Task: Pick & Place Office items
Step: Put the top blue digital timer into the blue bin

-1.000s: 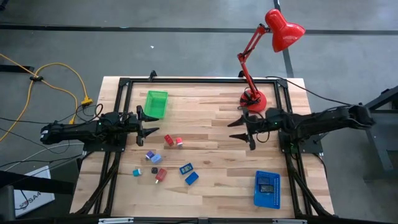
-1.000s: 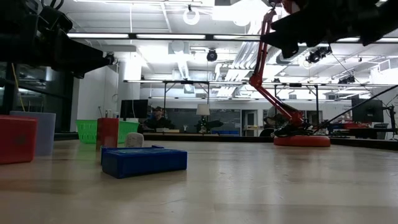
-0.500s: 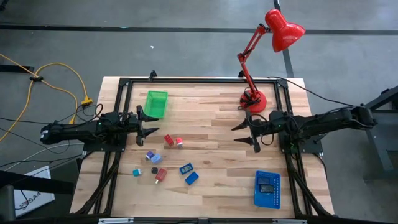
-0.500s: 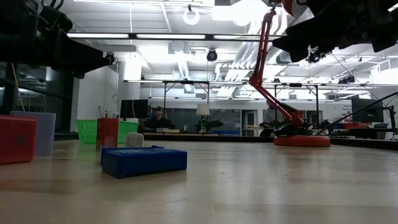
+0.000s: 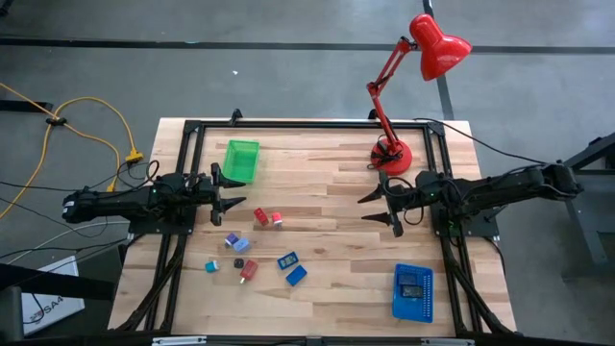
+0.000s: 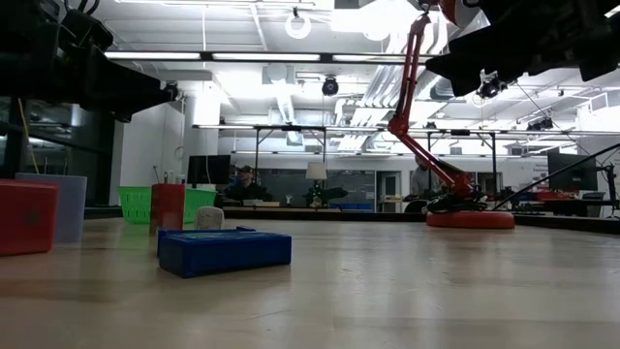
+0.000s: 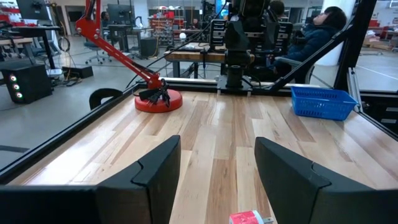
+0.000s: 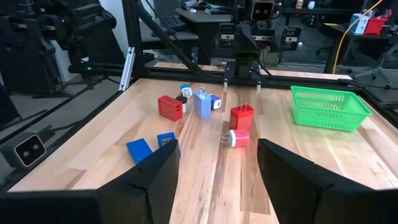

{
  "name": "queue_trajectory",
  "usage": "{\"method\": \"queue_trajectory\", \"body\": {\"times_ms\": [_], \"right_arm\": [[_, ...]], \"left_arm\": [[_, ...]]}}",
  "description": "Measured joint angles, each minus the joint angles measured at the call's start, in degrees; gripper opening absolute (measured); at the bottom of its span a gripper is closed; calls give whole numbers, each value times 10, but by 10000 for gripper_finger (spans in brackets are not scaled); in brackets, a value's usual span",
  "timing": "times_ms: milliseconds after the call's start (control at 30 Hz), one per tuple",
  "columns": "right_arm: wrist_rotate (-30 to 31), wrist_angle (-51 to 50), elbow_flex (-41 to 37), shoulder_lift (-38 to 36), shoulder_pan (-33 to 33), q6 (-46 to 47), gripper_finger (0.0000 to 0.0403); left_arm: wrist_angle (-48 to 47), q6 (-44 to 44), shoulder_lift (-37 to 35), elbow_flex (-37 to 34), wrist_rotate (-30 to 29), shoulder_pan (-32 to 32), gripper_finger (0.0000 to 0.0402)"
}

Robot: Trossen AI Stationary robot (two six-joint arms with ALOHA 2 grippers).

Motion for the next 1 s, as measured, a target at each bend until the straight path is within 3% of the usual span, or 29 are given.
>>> {"method": "queue_trajectory", "body": {"times_ms": [1000], "right_arm": [[0, 0, 0, 0, 0, 0, 204]], "left_arm": [[32, 0, 0, 0, 0, 0, 199]]}}
